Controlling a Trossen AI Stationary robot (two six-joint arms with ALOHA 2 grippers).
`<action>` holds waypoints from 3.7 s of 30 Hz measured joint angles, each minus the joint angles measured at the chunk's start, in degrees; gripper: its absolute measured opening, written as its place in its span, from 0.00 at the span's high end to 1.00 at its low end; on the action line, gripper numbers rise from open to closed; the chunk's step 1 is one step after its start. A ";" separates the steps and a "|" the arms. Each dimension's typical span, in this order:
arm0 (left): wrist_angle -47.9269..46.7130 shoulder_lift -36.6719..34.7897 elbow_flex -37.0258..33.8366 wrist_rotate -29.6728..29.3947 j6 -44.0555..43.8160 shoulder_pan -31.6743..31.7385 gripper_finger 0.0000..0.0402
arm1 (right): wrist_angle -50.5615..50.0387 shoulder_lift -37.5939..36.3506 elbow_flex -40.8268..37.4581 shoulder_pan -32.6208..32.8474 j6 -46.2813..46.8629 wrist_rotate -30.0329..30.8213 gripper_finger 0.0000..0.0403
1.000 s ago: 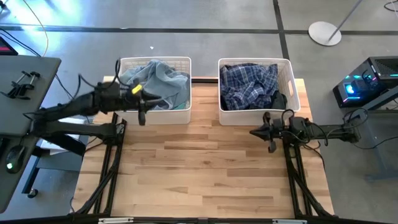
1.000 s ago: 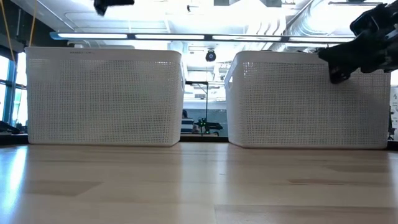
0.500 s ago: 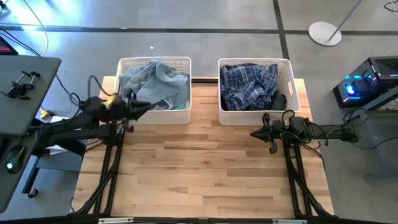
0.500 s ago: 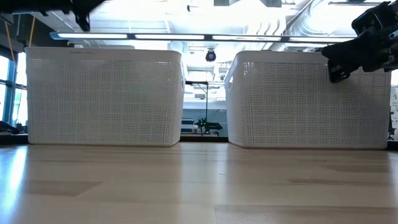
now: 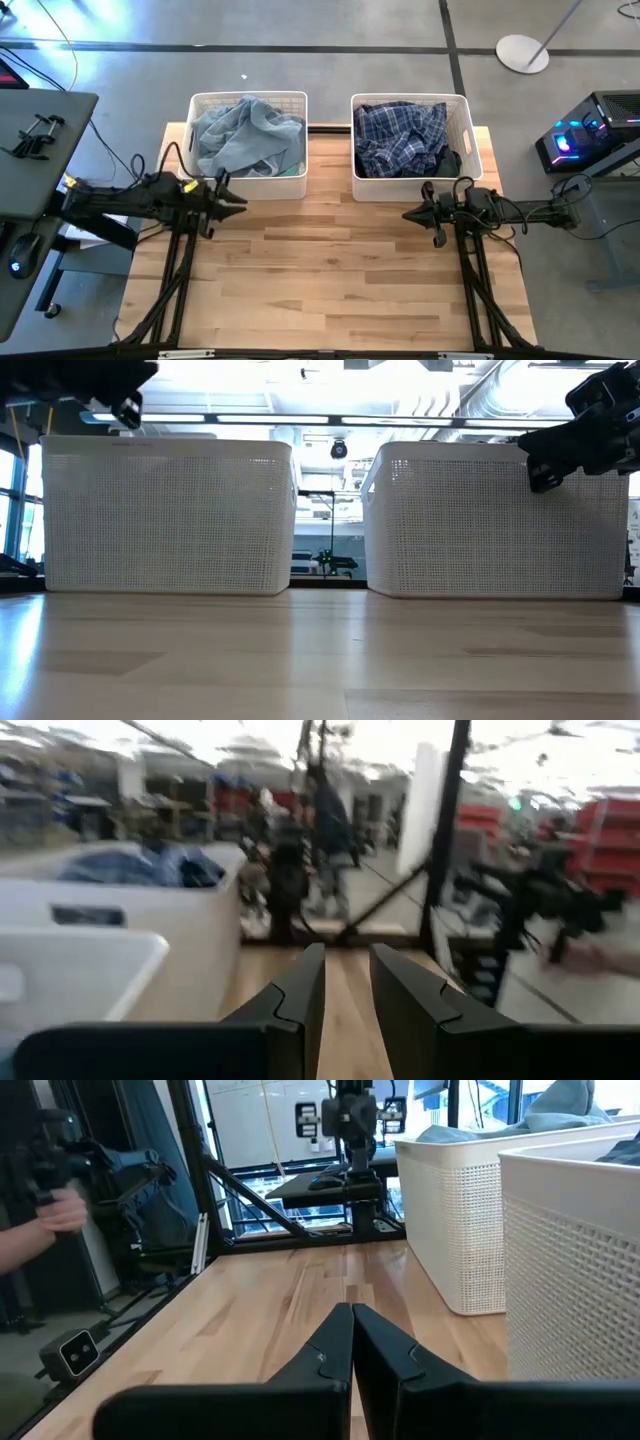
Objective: Sort clothes
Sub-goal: Return to Home Position
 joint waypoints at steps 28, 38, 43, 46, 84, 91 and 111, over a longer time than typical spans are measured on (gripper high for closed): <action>-3.24 -15.07 -14.61 3.48 1.56 4.25 0.82 | -0.13 0.07 0.00 0.02 1.13 -0.04 1.00; -4.81 -14.60 -14.58 2.05 4.20 4.22 0.82 | -0.13 0.07 0.00 0.00 1.14 -0.04 1.00; -4.83 -14.60 -14.58 2.05 4.22 4.22 0.82 | -0.11 0.07 0.00 0.02 1.14 -0.04 1.00; -4.83 -14.60 -14.58 2.05 4.22 4.25 0.82 | -0.11 0.07 0.00 0.01 1.14 -0.04 1.00; -4.94 -14.58 -14.52 1.94 4.20 4.11 0.82 | -0.09 0.07 0.00 0.00 1.14 -0.04 1.00; -4.94 -14.58 -14.52 1.94 4.20 4.11 0.82 | -0.09 0.07 0.00 0.02 1.14 -0.03 1.00; -4.94 -14.58 -14.52 1.95 4.18 4.09 0.82 | -0.09 0.07 0.00 0.02 1.14 -0.02 1.00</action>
